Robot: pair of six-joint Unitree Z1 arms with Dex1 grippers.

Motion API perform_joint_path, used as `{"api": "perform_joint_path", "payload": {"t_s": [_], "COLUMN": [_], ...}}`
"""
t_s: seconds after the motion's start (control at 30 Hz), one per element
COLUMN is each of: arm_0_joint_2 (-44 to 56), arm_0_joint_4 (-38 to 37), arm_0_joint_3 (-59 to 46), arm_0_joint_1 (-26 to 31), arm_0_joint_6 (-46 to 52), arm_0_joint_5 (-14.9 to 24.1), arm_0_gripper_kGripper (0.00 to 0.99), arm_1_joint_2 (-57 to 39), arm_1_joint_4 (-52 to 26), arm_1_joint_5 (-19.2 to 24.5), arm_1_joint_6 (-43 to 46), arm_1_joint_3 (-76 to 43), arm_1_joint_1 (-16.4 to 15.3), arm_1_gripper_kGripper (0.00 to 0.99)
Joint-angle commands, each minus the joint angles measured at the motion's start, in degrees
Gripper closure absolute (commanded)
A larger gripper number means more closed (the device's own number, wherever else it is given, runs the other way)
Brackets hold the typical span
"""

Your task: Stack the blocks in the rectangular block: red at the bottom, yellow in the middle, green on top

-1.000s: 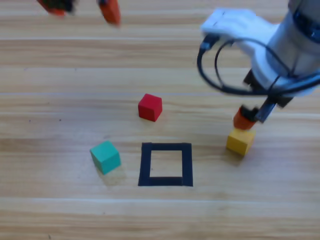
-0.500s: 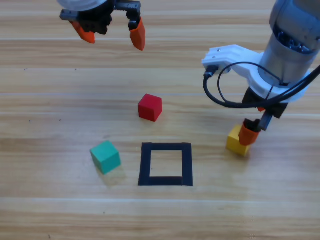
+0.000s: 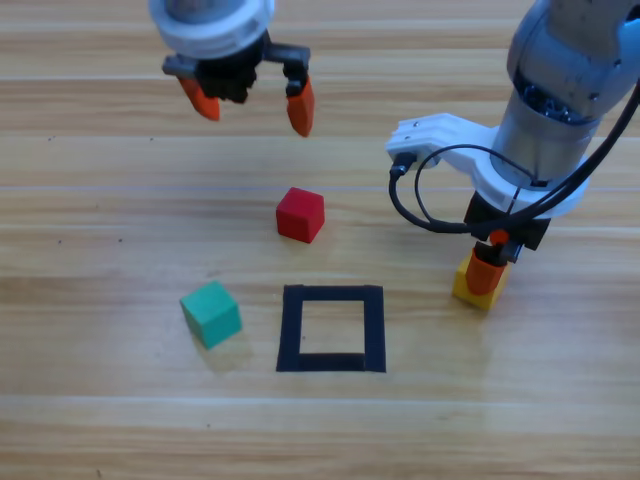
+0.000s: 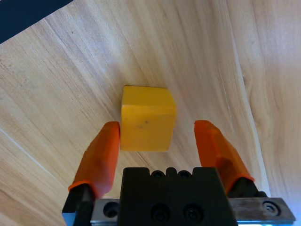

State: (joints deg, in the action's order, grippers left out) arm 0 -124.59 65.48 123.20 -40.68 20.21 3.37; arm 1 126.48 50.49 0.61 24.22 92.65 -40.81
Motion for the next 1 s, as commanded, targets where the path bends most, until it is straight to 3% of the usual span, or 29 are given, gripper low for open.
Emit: {"api": "perform_joint_path", "payload": {"t_s": [0.03,0.13,0.3,0.47,0.57,0.63,0.8,1.0], "arm_0_joint_2": [-6.4,-8.0,-11.1,-13.7,-15.0,-15.8,-17.7,-20.2], "arm_0_joint_4": [0.6,0.5,0.5,0.5,0.5,0.5,0.5,0.3], "arm_0_joint_3": [1.5,2.4,4.3,5.5,5.8,5.8,6.4,7.4], "arm_0_joint_1": [0.2,-0.6,-2.0,-3.1,-3.5,-3.7,-3.8,-3.9], "arm_0_joint_6": [-0.1,0.2,0.5,0.7,0.6,0.5,0.5,0.5], "arm_0_joint_5": [-0.6,-0.5,-0.2,0.0,0.0,0.1,0.6,2.0], "arm_0_gripper_kGripper": [0.004,0.004,0.004,0.005,0.005,0.005,0.016,0.017], "arm_1_joint_2": [7.1,7.1,2.4,-4.1,-6.7,-7.8,-8.9,-12.4], "arm_1_joint_4": [0.1,1.5,4.7,4.9,4.8,3.8,3.2,2.2], "arm_1_joint_5": [0.4,0.4,-1.0,-16.4,-25.4,-30.2,-25.7,-16.3], "arm_1_joint_6": [1.2,1.2,-6.4,-20.3,-23.8,-23.9,-22.8,-21.3], "arm_1_joint_3": [1.0,1.2,0.5,-2.7,-5.5,-8.8,-10.4,-11.7], "arm_1_joint_1": [1.3,1.3,2.4,7.1,9.5,10.4,10.4,10.4], "arm_1_gripper_kGripper": [0.714,0.99,0.99,0.99,0.99,0.662,0.628,0.63]}}
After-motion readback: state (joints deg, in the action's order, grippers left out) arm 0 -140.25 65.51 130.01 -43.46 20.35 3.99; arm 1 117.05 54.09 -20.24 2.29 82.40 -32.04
